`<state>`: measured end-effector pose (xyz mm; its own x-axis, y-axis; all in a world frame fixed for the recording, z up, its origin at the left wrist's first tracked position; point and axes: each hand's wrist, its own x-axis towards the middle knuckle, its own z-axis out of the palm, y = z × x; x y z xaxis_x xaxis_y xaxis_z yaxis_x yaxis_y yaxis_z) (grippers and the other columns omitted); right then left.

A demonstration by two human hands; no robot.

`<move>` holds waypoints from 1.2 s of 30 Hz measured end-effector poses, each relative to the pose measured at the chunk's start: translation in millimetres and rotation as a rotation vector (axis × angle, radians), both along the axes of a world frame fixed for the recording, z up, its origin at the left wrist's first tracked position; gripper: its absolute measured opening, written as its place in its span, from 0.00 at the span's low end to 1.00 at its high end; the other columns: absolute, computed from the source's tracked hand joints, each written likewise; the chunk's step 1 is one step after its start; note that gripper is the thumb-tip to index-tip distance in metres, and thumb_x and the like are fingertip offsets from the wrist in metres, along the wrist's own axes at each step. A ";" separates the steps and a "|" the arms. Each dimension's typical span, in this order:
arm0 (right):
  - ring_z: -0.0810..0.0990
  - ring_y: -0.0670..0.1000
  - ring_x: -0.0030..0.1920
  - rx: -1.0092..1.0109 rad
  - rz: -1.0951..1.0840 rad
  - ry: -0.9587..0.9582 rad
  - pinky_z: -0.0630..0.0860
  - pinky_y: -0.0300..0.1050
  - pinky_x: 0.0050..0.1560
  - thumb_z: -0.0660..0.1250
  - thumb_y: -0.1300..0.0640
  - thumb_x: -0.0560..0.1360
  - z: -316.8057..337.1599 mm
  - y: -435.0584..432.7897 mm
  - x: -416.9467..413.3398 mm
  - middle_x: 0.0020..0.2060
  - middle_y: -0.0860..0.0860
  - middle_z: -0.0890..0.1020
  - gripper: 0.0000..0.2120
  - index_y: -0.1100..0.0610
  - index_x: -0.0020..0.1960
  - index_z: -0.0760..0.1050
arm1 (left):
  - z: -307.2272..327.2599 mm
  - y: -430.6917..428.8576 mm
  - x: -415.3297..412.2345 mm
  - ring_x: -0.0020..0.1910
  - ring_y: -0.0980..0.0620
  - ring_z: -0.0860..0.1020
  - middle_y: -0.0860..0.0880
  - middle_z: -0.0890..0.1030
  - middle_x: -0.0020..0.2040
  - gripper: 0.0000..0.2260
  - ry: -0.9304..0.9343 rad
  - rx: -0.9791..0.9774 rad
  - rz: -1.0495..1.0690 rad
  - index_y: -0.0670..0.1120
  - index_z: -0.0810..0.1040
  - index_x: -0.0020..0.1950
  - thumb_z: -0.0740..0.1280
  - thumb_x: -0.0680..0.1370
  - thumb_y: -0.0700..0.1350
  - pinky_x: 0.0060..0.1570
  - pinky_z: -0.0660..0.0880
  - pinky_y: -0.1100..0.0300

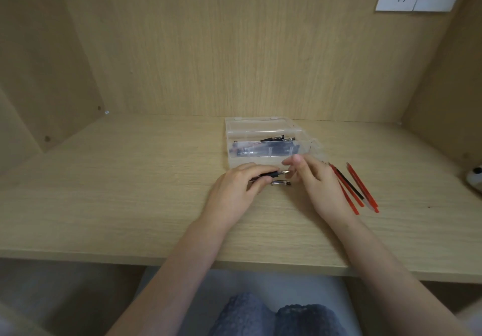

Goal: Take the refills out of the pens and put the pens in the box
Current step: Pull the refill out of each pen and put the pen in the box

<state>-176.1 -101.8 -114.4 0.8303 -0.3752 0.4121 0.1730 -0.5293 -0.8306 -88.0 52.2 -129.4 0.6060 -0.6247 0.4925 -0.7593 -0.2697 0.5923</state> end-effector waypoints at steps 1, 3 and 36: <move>0.77 0.37 0.39 0.050 0.009 -0.030 0.70 0.29 0.43 0.60 0.44 0.75 0.9 -0.7 -0.6 0.39 0.46 0.81 0.16 0.54 0.50 0.79 | -0.2 0.0 0.3 0.41 0.57 0.77 0.60 0.77 0.41 0.10 0.006 -0.007 0.000 0.59 0.78 0.57 0.65 0.77 0.50 0.45 0.75 0.51; 0.77 0.40 0.42 0.100 0.051 -0.053 0.70 0.30 0.45 0.67 0.51 0.74 1.5 -1.9 -0.8 0.41 0.47 0.81 0.09 0.53 0.52 0.78 | -0.4 0.0 0.8 0.41 0.57 0.77 0.59 0.78 0.43 0.09 0.018 -0.028 -0.002 0.60 0.78 0.56 0.65 0.77 0.50 0.45 0.75 0.51; 0.78 0.42 0.39 0.069 0.073 -0.016 0.73 0.32 0.43 0.64 0.49 0.75 1.7 0.1 -2.1 0.37 0.43 0.82 0.09 0.53 0.47 0.79 | 3.7 0.9 -3.4 0.37 0.60 0.78 0.57 0.81 0.44 0.09 0.122 -0.077 -0.037 0.53 0.80 0.55 0.67 0.76 0.46 0.46 0.77 0.55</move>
<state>-178.3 -101.7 -112.7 0.8501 -0.3418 0.4006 0.2223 -0.4566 -0.8615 -91.4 53.1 -125.7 0.6417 -0.6108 0.4638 -0.6888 -0.1930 0.6988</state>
